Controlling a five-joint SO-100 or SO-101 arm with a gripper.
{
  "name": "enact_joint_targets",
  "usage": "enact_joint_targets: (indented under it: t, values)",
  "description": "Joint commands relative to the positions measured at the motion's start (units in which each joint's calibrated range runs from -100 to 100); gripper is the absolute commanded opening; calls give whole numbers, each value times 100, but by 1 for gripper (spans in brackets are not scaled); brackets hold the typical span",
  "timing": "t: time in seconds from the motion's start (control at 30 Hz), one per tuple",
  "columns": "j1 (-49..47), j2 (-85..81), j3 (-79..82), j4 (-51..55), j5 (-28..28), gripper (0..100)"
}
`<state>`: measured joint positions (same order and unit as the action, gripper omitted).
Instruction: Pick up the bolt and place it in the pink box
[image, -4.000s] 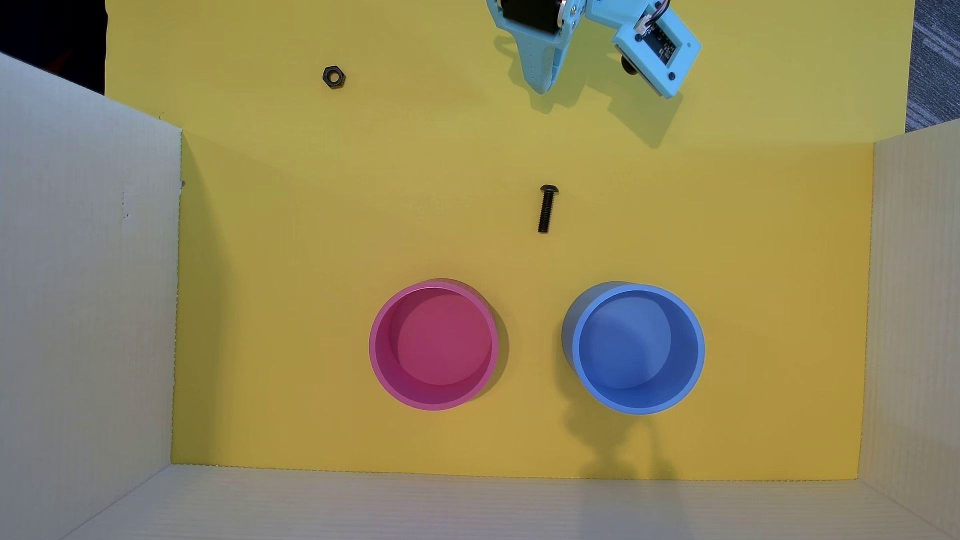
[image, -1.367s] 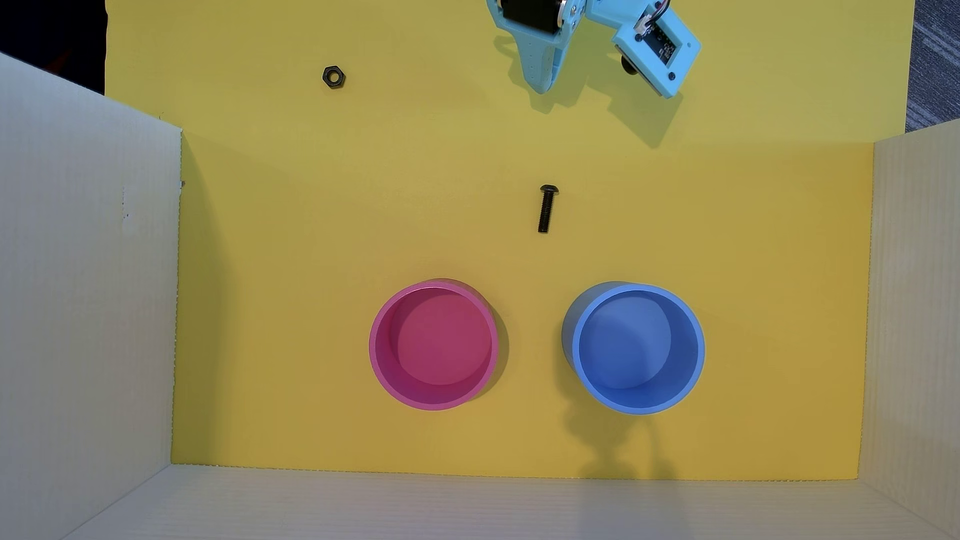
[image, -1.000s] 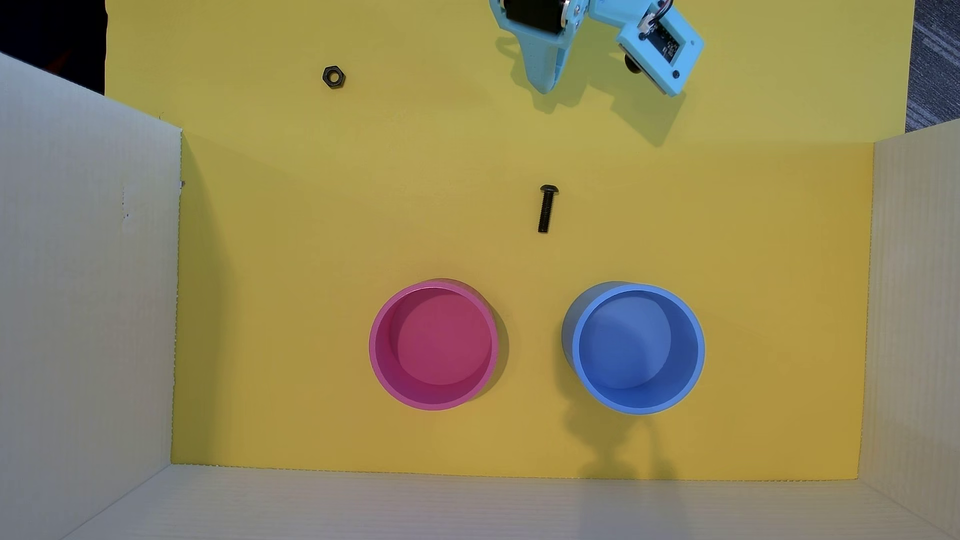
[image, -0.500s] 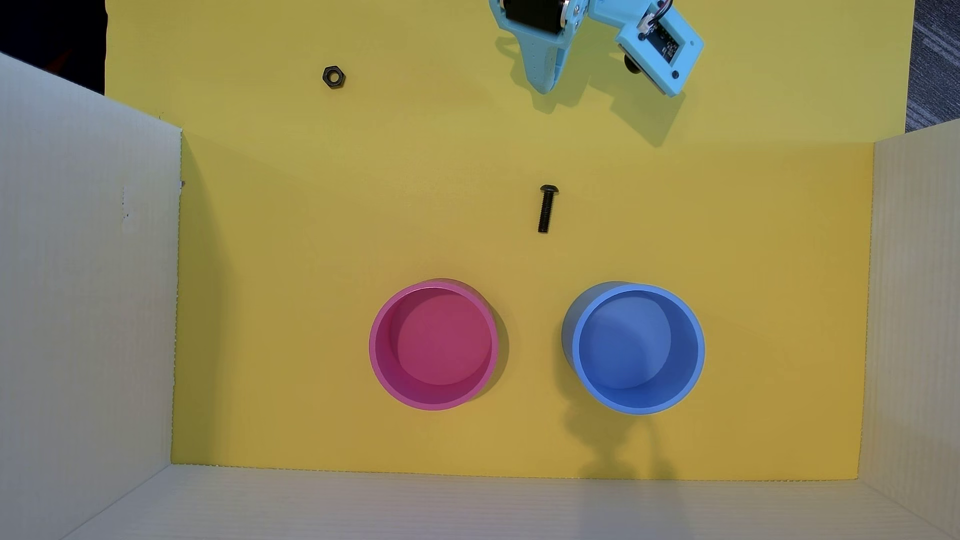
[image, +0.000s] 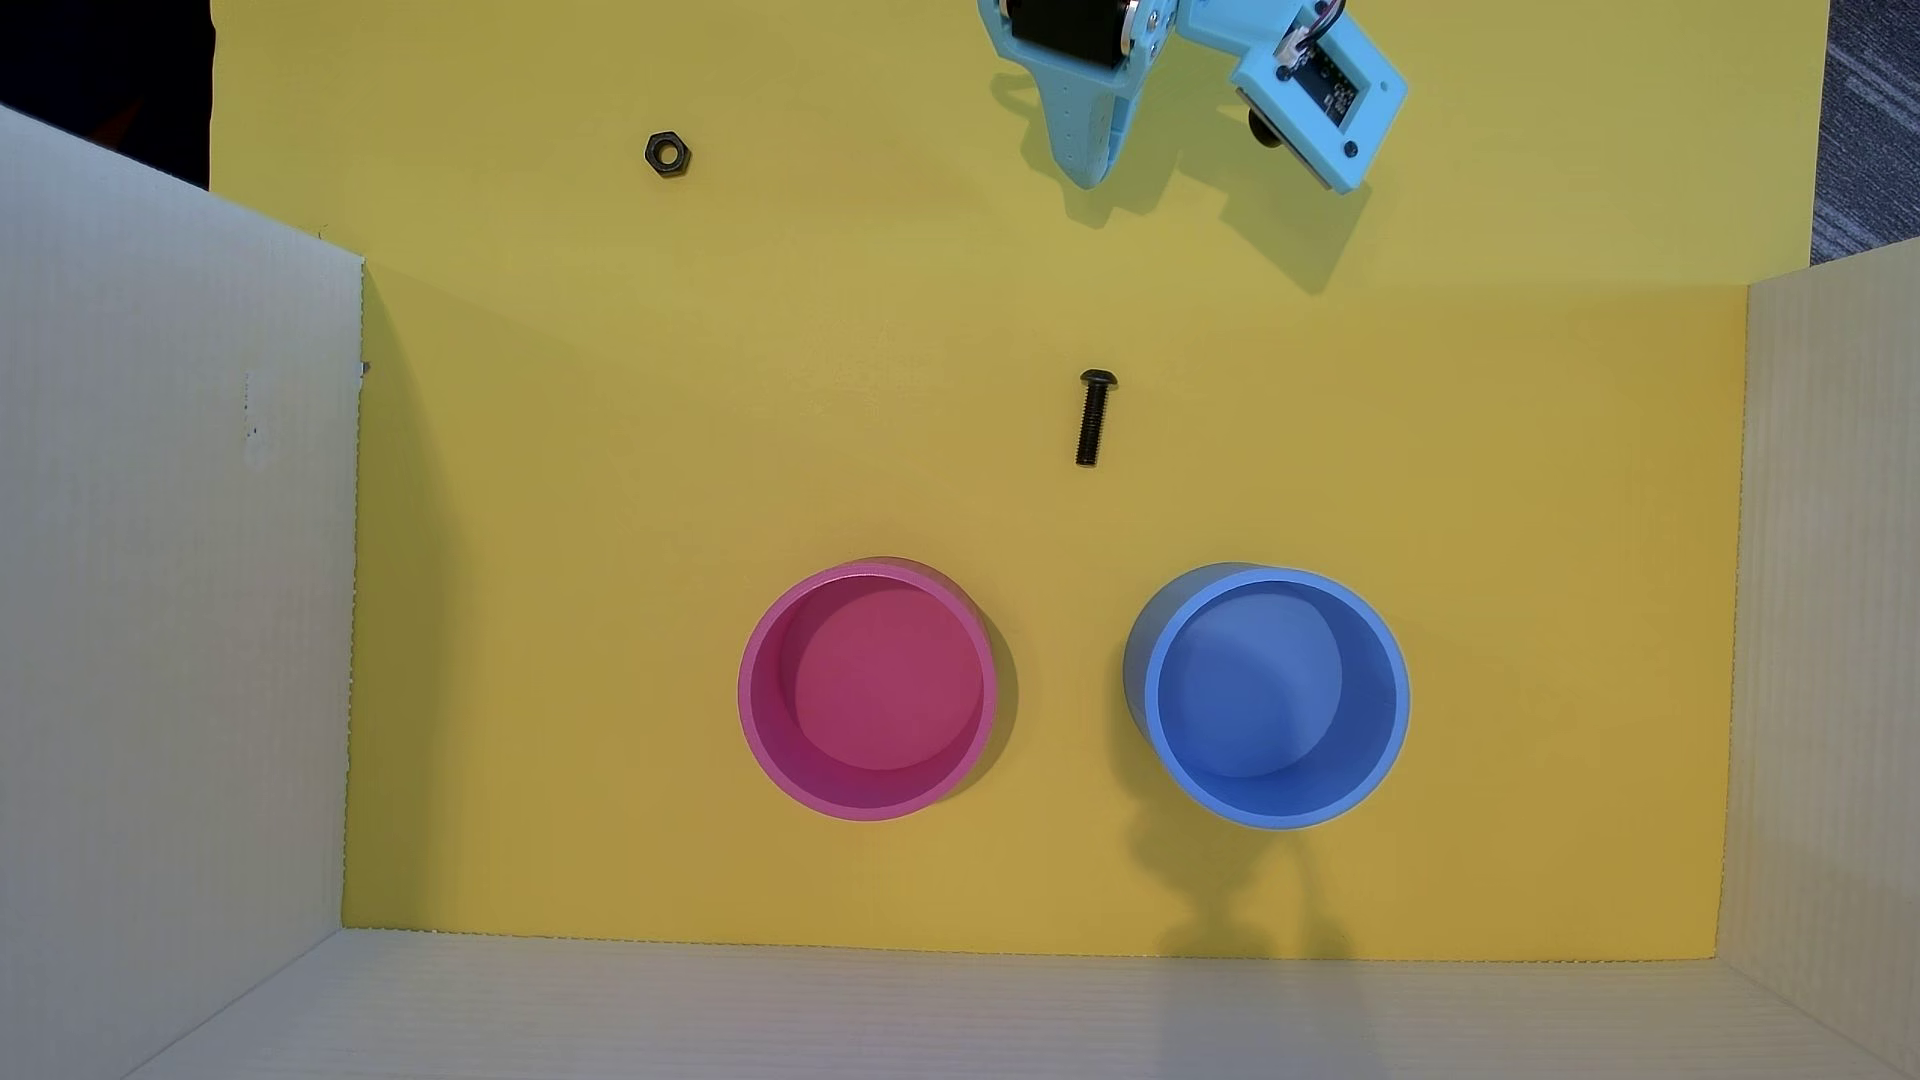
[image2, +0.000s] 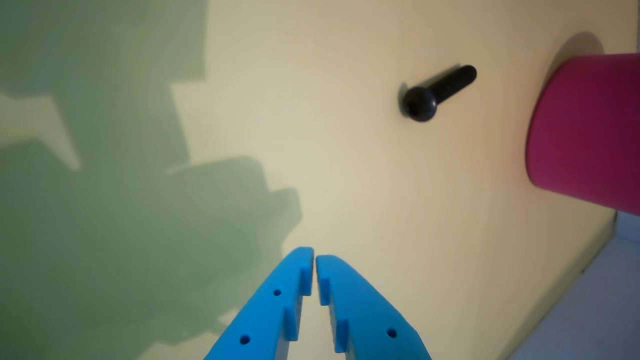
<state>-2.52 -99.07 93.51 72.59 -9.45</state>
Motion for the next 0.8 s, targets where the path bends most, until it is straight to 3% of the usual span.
enact_joint_targets:
  t: [0.0,0.5,0.77]
  values:
    - [9,25,-12,-13,-21,2]
    - [9,25,-48,-125,20,1]
    - [75,58,-1260,-871,41,2]
